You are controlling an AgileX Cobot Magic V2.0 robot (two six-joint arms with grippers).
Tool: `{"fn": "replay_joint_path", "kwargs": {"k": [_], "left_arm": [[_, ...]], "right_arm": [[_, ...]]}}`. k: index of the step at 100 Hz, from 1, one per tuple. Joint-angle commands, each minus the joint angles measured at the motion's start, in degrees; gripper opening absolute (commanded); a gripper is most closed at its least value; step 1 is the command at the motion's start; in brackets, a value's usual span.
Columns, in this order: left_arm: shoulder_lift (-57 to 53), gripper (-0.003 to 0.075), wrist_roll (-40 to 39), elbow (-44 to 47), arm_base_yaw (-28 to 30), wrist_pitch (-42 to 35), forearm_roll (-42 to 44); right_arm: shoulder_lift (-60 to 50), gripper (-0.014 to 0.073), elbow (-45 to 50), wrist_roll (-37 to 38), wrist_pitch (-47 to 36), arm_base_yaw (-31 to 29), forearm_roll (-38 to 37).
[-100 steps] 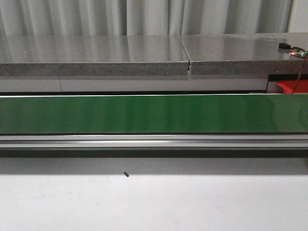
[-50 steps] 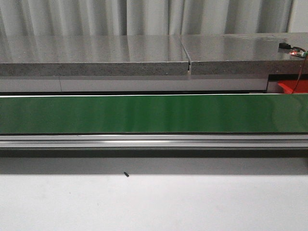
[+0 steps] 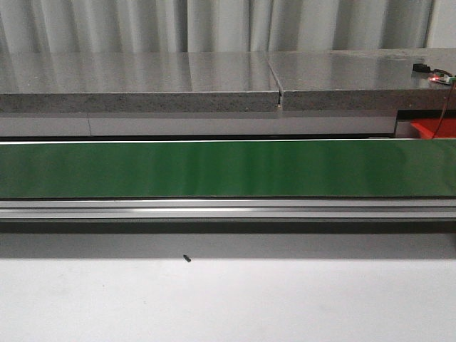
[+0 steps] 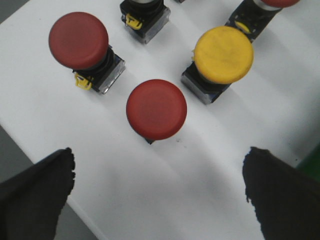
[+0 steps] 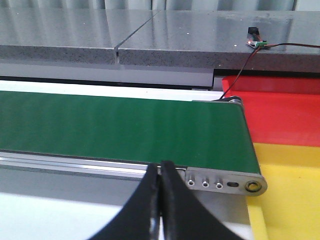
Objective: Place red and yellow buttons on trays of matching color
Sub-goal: 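Move the left gripper over a red push-button on the table, then grasp the red push-button with the left gripper and lift it over the belt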
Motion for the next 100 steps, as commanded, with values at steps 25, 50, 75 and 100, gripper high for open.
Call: {"fn": "replay_joint_path", "kwargs": {"k": [25,50,75,100], "left_arm": [[2.72,0.0659,0.58,-2.75,-0.33,-5.35,0.34],[5.89,0.0659,1.42,-4.95,-0.33,-6.13,0.22],[8.73,0.0659,1.58,-7.94,-0.43,-4.25,0.18],[10.64,0.0659,1.58,-8.16,-0.43,-4.25,0.18]], "right_arm": [[-1.14,-0.0068,-0.92,-0.13,-4.78,0.08,0.08],[-1.14,-0.0068,-0.92,-0.13,-4.78,0.08,0.08],[-1.14,-0.0068,-0.92,-0.13,-4.78,0.08,0.08],[-1.14,-0.0068,-0.92,-0.13,-4.78,0.08,0.08]]}}
